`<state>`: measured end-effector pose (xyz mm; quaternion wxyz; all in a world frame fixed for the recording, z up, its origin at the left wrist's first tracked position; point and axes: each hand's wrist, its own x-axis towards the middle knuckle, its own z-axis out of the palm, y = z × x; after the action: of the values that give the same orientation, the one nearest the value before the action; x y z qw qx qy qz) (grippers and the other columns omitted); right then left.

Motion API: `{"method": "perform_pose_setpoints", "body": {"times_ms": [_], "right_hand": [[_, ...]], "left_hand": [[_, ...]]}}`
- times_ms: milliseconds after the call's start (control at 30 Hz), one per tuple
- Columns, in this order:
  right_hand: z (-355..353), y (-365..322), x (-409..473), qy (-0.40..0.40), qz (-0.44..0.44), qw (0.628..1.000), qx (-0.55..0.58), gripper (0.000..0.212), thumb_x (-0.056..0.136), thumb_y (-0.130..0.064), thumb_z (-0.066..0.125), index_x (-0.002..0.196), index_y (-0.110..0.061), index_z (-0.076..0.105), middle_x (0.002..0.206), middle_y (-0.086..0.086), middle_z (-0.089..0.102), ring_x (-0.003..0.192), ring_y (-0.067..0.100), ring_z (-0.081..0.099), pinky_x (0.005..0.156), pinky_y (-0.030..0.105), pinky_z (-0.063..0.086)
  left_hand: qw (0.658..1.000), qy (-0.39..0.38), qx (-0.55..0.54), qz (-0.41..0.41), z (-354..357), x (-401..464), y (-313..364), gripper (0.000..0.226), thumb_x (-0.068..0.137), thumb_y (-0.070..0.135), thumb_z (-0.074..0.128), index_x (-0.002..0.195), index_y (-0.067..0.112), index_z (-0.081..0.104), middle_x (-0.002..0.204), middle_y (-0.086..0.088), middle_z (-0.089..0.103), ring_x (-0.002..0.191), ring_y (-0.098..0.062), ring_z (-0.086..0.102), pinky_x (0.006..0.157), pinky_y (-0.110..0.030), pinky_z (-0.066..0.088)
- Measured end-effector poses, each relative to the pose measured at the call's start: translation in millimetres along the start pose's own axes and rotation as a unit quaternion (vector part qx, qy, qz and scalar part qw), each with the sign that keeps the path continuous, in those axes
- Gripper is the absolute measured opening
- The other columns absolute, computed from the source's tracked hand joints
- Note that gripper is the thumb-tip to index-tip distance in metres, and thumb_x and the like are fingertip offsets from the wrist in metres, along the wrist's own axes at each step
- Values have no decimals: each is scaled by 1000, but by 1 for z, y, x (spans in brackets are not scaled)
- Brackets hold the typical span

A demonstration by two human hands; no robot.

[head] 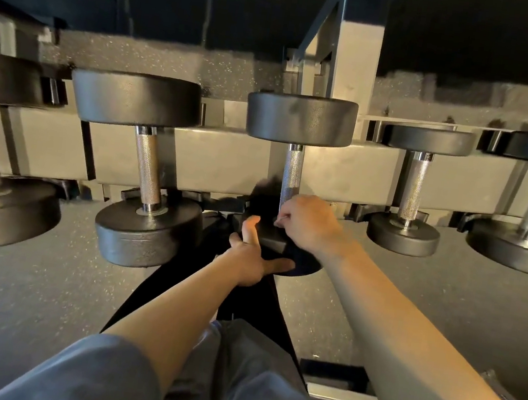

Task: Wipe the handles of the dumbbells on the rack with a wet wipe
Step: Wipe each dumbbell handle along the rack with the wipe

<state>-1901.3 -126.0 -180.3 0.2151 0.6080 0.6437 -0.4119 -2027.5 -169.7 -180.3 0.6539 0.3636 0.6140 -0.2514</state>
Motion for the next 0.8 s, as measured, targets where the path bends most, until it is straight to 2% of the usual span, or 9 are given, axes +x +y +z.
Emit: {"method": "perform_pose_setpoints", "body": {"times_ms": [100, 200, 300, 467, 533, 667, 733, 800], "right_hand": [[10, -27, 7, 37, 35, 995, -87, 24, 97, -15, 49, 115, -6, 63, 112, 11, 62, 101, 27, 63, 77, 34, 51], [7, -27, 12, 20, 23, 994, -103, 25, 96, -16, 49, 116, -8, 63, 112, 11, 62, 101, 28, 62, 78, 35, 51], [-6, -1, 2, -32, 28, 998, -46, 24, 95, -26, 54, 111, -15, 68, 111, 8, 63, 102, 29, 60, 84, 32, 50], [-13, 33, -8, -45, 59, 991, 108, 19, 90, -27, 64, 102, -15, 72, 103, 1, 67, 92, 14, 57, 78, 23, 42], [-11, 33, 6, -48, 96, 989, 106, 18, 88, -26, 67, 101, -14, 71, 98, 3, 65, 90, 16, 56, 74, 24, 39], [-2, 30, 27, -37, 136, 989, 53, 26, 89, -15, 58, 114, -13, 66, 112, 10, 62, 102, 25, 58, 73, 24, 40], [-1, 26, 28, -29, 142, 988, 44, 28, 91, -15, 55, 118, -10, 62, 115, 12, 60, 104, 27, 57, 75, 28, 43], [-3, 24, 18, -31, 130, 990, 38, 25, 93, -19, 55, 114, -8, 64, 112, 13, 62, 98, 27, 57, 72, 29, 43]], "left_hand": [[1000, -3, 6, 3, 0, 0, 0, 110, 80, 53, 69, 149, 30, -13, 150, -14, 15, 133, -37, 34, 112, -51, 29], [1000, 1, 8, 8, -1, 2, -2, 111, 77, 58, 70, 148, 31, -12, 149, -12, 17, 132, -37, 34, 112, -52, 28], [1000, -1, 8, 12, 0, 3, -3, 110, 77, 58, 70, 147, 32, -11, 147, -13, 19, 131, -38, 35, 113, -52, 27], [1000, -8, 10, 12, -1, 3, -3, 109, 78, 57, 69, 147, 33, -12, 149, -14, 17, 131, -39, 37, 113, -53, 27], [1000, -4, 14, 10, -1, 4, -3, 110, 78, 58, 68, 147, 33, -13, 150, -15, 17, 132, -39, 36, 113, -53, 26], [1000, -3, 22, 9, -1, 5, -3, 109, 79, 58, 67, 147, 32, -15, 151, -15, 16, 134, -39, 35, 114, -53, 25], [1000, -2, 21, 10, -1, 6, -4, 109, 79, 58, 67, 147, 32, -14, 151, -15, 16, 135, -39, 34, 114, -53, 25], [1000, 0, 21, 12, -1, 5, -4, 109, 79, 58, 68, 148, 31, -13, 151, -14, 16, 135, -38, 34, 114, -52, 25]]}}
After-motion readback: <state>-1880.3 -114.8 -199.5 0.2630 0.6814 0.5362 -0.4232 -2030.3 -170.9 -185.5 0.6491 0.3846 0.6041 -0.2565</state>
